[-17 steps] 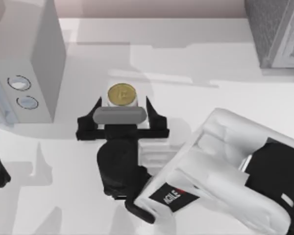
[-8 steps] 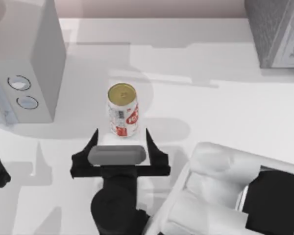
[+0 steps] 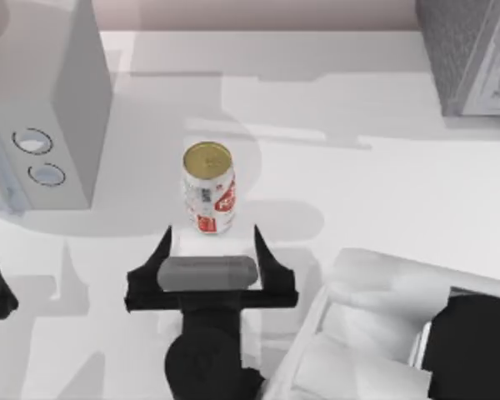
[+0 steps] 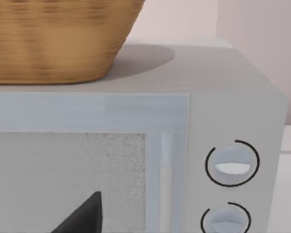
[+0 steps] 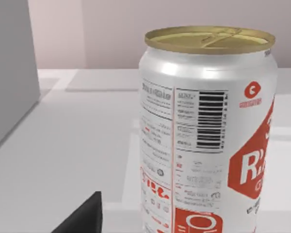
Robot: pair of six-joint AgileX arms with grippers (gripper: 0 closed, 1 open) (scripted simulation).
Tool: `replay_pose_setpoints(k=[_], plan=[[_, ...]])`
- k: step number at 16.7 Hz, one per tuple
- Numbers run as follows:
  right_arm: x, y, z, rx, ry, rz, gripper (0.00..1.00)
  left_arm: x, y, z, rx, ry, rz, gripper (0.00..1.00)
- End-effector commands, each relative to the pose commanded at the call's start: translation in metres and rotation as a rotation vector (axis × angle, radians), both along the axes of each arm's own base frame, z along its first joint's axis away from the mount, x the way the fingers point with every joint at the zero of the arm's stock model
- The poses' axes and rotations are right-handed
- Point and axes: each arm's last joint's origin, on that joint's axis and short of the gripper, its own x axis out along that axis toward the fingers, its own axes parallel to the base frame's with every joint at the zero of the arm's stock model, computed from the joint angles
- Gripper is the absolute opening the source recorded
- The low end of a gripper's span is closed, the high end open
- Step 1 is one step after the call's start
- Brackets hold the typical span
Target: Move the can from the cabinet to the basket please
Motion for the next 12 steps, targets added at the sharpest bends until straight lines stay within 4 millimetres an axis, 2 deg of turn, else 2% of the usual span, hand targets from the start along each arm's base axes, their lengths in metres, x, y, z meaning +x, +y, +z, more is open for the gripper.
replay_pose_setpoints(k=[3, 5, 10, 12], plan=[[-0.001, -0.028, -0.004, -0.017, 0.007, -0.005, 1.0, 0.0, 0.0, 0.0, 0.0, 0.0, 0.0, 1.0], [-0.001, -0.04, -0.004, -0.017, 0.006, -0.007, 1.0, 0.0, 0.0, 0.0, 0.0, 0.0, 0.0, 1.0], [-0.003, -0.04, -0.006, -0.021, 0.008, -0.004, 1.0, 0.0, 0.0, 0.0, 0.0, 0.0, 0.0, 1.0], [0.004, -0.048, -0.002, -0.042, 0.018, -0.01, 1.0, 0.0, 0.0, 0.0, 0.0, 0.0, 0.0, 1.0]])
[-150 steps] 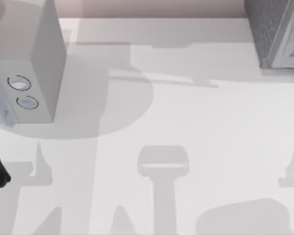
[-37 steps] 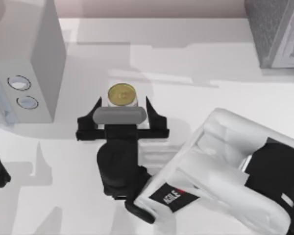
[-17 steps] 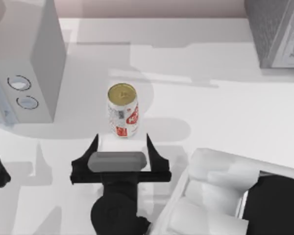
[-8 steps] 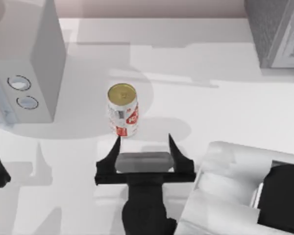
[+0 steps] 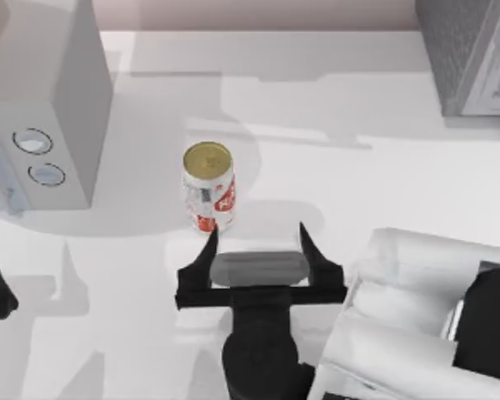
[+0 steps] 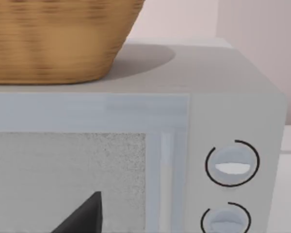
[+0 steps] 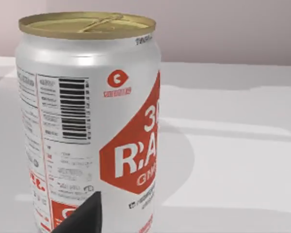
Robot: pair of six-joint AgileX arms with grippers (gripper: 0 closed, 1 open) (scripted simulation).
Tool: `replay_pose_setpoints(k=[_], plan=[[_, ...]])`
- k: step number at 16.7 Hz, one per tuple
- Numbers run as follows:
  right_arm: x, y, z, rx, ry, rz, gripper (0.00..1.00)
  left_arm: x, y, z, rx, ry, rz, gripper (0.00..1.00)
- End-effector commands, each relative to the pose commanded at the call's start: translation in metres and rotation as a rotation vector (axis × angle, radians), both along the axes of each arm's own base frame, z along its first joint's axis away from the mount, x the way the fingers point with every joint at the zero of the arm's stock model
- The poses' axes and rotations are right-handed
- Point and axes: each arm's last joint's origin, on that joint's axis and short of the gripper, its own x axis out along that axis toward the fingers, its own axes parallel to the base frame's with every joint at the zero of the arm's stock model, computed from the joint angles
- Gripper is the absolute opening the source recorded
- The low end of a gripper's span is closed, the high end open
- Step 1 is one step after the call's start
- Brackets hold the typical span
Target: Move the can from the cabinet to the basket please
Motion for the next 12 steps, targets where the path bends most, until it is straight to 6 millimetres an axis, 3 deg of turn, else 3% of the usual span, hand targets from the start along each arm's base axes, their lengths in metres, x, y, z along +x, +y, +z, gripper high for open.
replay_pose_setpoints(k=[3, 7, 10, 12], plan=[[0.024, -0.03, 0.02, -0.066, 0.041, -0.02, 1.0, 0.0, 0.0, 0.0, 0.0, 0.0, 0.0, 1.0], [0.053, -0.099, 0.067, -0.15, 0.138, -0.051, 1.0, 0.0, 0.0, 0.0, 0.0, 0.0, 0.0, 1.0], [0.055, -0.165, 0.114, -0.143, 0.192, -0.072, 1.0, 0.0, 0.0, 0.0, 0.0, 0.0, 0.0, 1.0], [0.04, -0.21, 0.145, -0.099, 0.182, -0.08, 1.0, 0.0, 0.0, 0.0, 0.0, 0.0, 0.0, 1.0]])
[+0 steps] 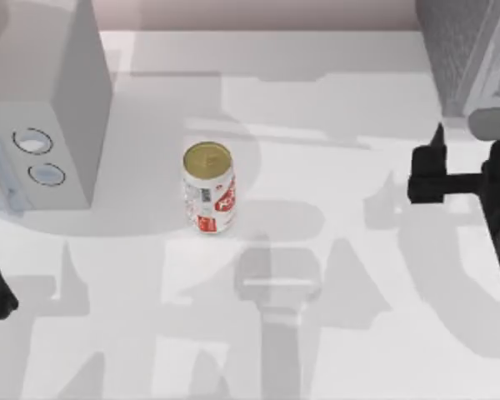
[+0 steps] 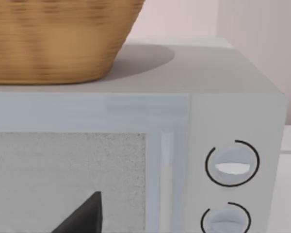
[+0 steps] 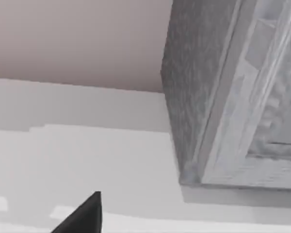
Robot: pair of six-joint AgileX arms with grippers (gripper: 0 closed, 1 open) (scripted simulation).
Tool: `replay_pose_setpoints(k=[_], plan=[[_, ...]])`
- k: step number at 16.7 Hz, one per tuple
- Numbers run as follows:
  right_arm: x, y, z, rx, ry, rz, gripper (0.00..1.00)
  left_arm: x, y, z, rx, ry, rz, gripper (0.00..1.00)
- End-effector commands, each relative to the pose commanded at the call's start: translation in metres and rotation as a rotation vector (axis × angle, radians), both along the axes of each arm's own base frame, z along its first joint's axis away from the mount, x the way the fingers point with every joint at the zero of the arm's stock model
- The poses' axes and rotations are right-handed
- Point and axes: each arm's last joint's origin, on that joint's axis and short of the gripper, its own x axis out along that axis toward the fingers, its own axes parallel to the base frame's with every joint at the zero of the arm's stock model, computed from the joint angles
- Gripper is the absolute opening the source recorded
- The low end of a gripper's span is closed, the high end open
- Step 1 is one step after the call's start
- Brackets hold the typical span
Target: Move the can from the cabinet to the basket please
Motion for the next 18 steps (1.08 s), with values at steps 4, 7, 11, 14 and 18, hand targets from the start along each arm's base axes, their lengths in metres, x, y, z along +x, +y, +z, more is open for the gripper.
replay_pose_setpoints(k=[4, 7, 11, 14, 18], plan=[[-0.054, -0.071, 0.032, 0.091, -0.1, -0.003, 1.0, 0.0, 0.0, 0.0, 0.0, 0.0, 0.0, 1.0], [-0.091, -0.097, 0.025, 0.119, -0.155, 0.013, 1.0, 0.0, 0.0, 0.0, 0.0, 0.0, 0.0, 1.0], [-0.116, -0.111, 0.002, 0.127, -0.189, 0.047, 1.0, 0.0, 0.0, 0.0, 0.0, 0.0, 0.0, 1.0], [-0.122, -0.114, -0.011, 0.128, -0.194, 0.071, 1.0, 0.0, 0.0, 0.0, 0.0, 0.0, 0.0, 1.0], [-0.123, -0.115, -0.015, 0.127, -0.196, 0.078, 1.0, 0.0, 0.0, 0.0, 0.0, 0.0, 0.0, 1.0]])
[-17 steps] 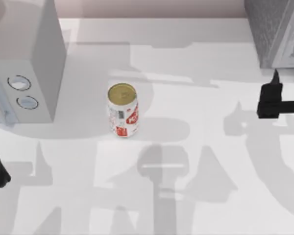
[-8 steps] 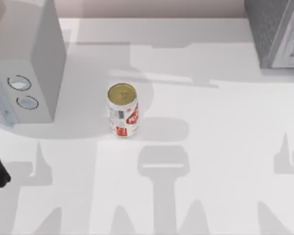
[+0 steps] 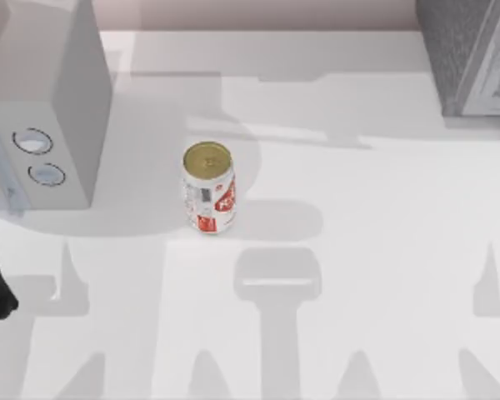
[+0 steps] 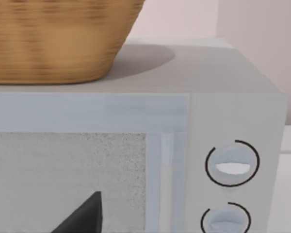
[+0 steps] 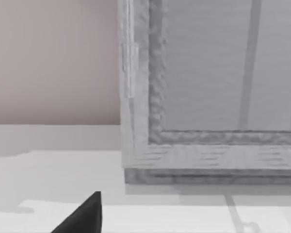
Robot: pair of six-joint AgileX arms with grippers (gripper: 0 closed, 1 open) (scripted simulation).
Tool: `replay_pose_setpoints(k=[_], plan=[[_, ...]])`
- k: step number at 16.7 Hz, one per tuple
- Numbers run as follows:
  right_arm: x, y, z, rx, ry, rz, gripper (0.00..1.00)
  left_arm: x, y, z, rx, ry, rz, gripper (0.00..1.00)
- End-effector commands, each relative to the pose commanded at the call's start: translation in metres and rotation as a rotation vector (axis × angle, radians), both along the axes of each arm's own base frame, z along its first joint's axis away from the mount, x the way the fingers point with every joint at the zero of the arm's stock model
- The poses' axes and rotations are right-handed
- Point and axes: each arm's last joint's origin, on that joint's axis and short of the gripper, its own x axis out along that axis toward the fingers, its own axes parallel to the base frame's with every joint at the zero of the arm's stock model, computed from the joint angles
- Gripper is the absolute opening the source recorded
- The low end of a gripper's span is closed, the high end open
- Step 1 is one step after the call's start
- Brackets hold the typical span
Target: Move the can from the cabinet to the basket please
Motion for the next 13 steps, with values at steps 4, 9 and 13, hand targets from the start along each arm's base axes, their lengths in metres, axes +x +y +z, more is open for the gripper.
replay_pose_setpoints(k=[4, 9, 13], plan=[[0.0, 0.0, 0.001, 0.0, -0.002, 0.001, 1.0, 0.0, 0.0, 0.0, 0.0, 0.0, 0.0, 1.0], [0.008, -0.011, 0.019, -0.004, -0.039, 0.003, 1.0, 0.0, 0.0, 0.0, 0.0, 0.0, 0.0, 1.0], [0.029, -0.037, 0.041, -0.017, -0.057, 0.005, 1.0, 0.0, 0.0, 0.0, 0.0, 0.0, 0.0, 1.0]])
